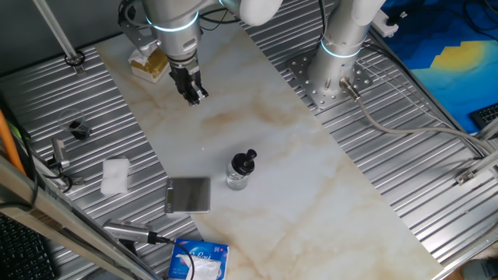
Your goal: Screw the lid onto the jar
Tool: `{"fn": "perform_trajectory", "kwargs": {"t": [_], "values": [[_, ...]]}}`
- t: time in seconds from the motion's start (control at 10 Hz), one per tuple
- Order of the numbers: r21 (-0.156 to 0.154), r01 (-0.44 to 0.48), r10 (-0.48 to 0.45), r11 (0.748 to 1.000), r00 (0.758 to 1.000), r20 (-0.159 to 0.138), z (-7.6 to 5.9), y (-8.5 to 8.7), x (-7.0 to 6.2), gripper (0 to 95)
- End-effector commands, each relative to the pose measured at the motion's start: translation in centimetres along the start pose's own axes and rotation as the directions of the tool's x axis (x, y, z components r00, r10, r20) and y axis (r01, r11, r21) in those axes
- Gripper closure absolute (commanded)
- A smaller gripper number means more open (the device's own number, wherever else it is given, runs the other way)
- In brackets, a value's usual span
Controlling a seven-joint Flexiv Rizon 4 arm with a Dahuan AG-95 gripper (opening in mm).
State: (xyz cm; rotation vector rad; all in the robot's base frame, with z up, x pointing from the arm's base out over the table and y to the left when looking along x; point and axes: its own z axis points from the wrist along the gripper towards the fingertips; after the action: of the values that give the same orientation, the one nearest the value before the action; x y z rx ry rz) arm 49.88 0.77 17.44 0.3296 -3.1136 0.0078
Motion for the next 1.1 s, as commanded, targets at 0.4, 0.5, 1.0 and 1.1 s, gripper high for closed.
{"fn": "perform_trajectory", "kwargs": {"t": [0.4, 0.5, 1.0, 1.1], "values": [[0.227, -0.002, 0.01, 0.974, 0.999, -0.036, -0.2, 2.1, -0.5, 95.0], [0.177, -0.013, 0.019, 0.984, 0.999, -0.028, -0.2, 2.1, -0.5, 95.0], [-0.069, -0.058, 0.058, 0.996, 0.998, -0.003, -0.8, 3.3, -0.5, 95.0], [-0.056, -0.062, 0.062, 0.997, 0.998, -0.002, -0.8, 3.8, -0.6, 95.0]]}}
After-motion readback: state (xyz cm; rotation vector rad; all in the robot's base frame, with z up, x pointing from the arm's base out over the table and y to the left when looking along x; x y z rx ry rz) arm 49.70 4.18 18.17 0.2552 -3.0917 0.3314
